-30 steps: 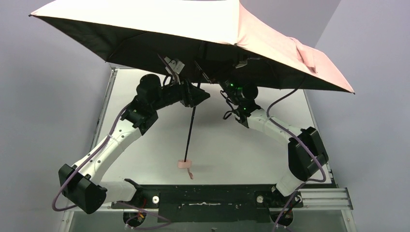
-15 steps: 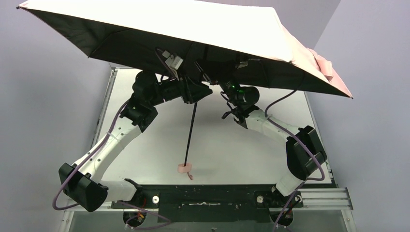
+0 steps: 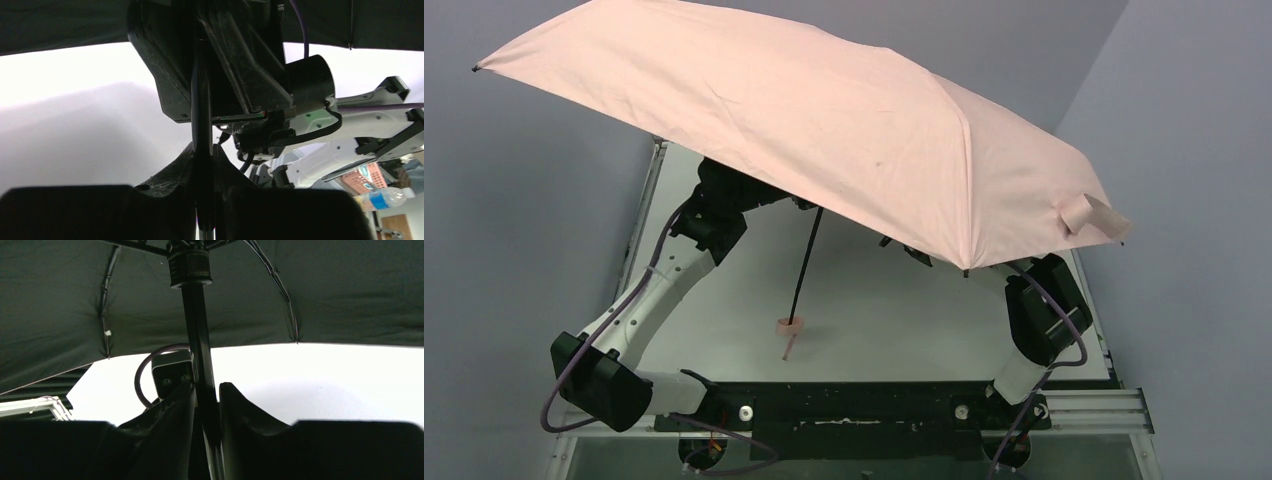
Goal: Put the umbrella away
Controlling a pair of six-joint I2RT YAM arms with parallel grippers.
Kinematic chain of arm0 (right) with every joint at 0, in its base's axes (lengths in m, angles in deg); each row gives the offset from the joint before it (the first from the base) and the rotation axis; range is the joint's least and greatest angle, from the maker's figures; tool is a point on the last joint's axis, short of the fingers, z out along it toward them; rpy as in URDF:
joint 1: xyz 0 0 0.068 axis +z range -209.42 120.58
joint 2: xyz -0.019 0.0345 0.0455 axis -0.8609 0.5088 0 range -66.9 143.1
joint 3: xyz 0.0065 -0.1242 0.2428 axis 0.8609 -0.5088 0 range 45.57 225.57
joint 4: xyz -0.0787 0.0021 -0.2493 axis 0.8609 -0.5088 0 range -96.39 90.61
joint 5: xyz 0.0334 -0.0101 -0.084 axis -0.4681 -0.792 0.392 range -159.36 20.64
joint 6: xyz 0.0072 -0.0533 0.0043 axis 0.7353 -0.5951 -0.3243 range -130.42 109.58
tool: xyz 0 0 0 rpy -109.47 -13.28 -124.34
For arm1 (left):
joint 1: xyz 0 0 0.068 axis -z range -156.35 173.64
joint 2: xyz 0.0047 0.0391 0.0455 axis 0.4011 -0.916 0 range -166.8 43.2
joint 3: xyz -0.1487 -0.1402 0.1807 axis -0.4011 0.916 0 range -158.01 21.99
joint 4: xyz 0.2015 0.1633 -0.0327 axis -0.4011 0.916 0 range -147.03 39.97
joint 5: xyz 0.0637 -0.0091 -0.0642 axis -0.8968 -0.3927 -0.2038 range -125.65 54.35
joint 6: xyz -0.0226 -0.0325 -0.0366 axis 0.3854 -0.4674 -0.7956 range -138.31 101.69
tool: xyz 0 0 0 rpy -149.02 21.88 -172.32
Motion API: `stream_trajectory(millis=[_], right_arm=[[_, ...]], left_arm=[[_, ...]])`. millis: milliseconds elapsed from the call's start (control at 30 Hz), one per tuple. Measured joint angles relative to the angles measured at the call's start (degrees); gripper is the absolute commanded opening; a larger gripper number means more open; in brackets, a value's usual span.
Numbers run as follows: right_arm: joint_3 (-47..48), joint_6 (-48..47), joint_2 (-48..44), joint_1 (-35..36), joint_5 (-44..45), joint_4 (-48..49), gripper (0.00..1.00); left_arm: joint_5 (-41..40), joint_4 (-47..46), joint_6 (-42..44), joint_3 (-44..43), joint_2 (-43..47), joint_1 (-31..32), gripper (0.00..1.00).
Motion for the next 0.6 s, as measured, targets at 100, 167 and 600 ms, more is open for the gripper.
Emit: stream_trajectory(millis=[100, 167, 600], right_arm=[[-1.09, 0.24, -0.07, -0.5, -0.7, -0.07, 0.42], [-2.64, -0.35, -0.28, -0.94, -1.16, -1.18, 0.47], [-16.2, -23.06, -10.75, -1.66, 5.27, -19.96, 0.57]], left_arm=[[-0.26, 1.51, 2.99, -0.02, -0.04, -0.42, 0.0], [-0.76, 2.84, 4.72, -0.17, -0.04, -0.63, 0.0], [-10.73, 14.75, 10.84, -0.57, -0.04, -0.59, 0.0]])
